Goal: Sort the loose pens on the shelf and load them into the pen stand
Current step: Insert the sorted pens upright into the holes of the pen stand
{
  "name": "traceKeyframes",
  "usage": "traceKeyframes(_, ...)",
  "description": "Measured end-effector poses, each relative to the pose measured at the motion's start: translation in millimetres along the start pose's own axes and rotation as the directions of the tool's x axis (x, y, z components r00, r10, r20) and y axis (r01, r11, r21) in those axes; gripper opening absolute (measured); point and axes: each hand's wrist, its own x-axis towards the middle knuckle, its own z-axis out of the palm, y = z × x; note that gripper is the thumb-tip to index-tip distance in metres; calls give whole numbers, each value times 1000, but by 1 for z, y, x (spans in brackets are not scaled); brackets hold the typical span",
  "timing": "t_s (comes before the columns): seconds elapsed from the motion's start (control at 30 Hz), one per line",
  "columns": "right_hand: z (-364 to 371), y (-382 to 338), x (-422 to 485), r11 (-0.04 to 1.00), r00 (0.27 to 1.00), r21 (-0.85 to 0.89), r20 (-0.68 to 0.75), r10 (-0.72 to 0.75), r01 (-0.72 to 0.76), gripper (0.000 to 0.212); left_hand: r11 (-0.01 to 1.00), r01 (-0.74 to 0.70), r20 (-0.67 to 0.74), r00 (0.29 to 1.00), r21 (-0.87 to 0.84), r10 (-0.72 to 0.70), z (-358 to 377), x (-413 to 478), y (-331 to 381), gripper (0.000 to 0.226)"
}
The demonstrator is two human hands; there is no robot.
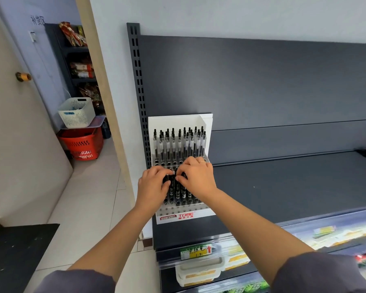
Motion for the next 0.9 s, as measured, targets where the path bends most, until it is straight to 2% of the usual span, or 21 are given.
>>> traceKeyframes(0.1, 4, 0, 0, 1000, 1000, -7, -31, 2, -2, 20, 1000, -11, 0, 1000, 5, 11, 1, 1, -2, 28)
traceKeyframes(0.23, 4, 1, 0, 1000, 1000, -5, -3, -2, 2, 20, 1000, -30, -28, 999, 6, 30, 2, 4, 0, 26)
traceKeyframes(0.5, -21, 33, -13, 992, 994, 120, -97, 43, -31, 24, 982, -187, -99, 977, 32, 189, 4, 22, 40, 19)
traceKeyframes(0.6, -40, 70, -28, 992, 991, 110, -108, 75, -63, 25, 961, -270, -79, 958, 61, 274, 21, 29, 78, 13)
traceKeyframes(0.73, -71, 141, -64, 980, 981, 115, -90, 171, -160, 25, 918, -387, 15, 922, 88, 387, 66, 36, 148, 12)
traceKeyframes(0.9, -120, 245, -117, 965, 963, 66, -81, 259, -254, 24, 887, -461, 101, 884, 18, 457, 133, 40, 254, 12)
